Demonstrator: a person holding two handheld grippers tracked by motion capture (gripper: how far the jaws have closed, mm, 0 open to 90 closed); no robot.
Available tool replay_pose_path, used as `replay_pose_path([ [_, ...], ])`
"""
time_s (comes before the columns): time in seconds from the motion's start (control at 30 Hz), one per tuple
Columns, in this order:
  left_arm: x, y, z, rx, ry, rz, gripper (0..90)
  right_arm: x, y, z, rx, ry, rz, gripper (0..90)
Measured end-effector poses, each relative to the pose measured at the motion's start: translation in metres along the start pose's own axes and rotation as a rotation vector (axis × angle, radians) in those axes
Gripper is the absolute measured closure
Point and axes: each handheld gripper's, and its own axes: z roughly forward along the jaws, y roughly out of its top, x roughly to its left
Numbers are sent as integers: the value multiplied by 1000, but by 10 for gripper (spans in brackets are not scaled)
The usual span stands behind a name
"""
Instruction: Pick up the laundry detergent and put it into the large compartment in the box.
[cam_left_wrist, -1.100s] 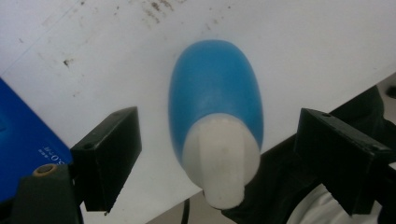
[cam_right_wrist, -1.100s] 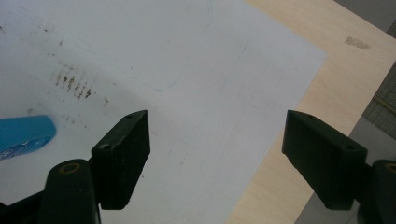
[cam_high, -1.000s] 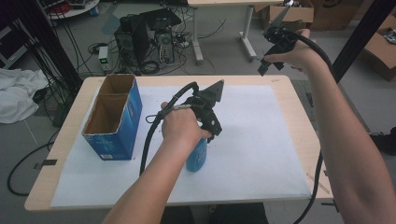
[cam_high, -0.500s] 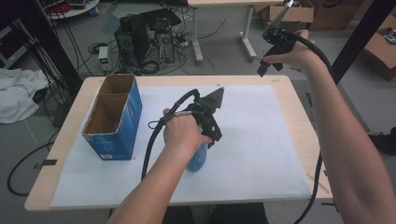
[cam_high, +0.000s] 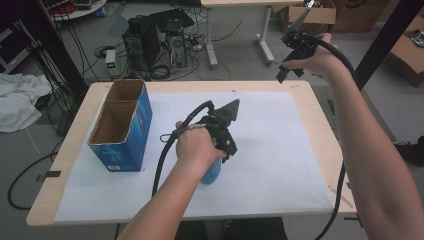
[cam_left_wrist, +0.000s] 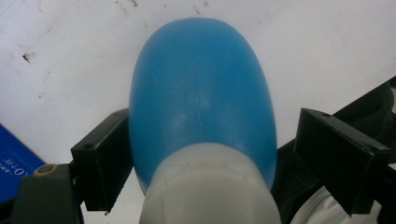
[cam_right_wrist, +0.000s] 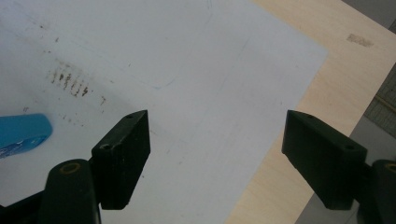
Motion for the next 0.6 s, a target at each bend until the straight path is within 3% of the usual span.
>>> replay_pose_path([
  [0.6, 2, 1, 4, 5, 5, 4, 235, 2, 2, 2, 5, 0, -7, 243],
])
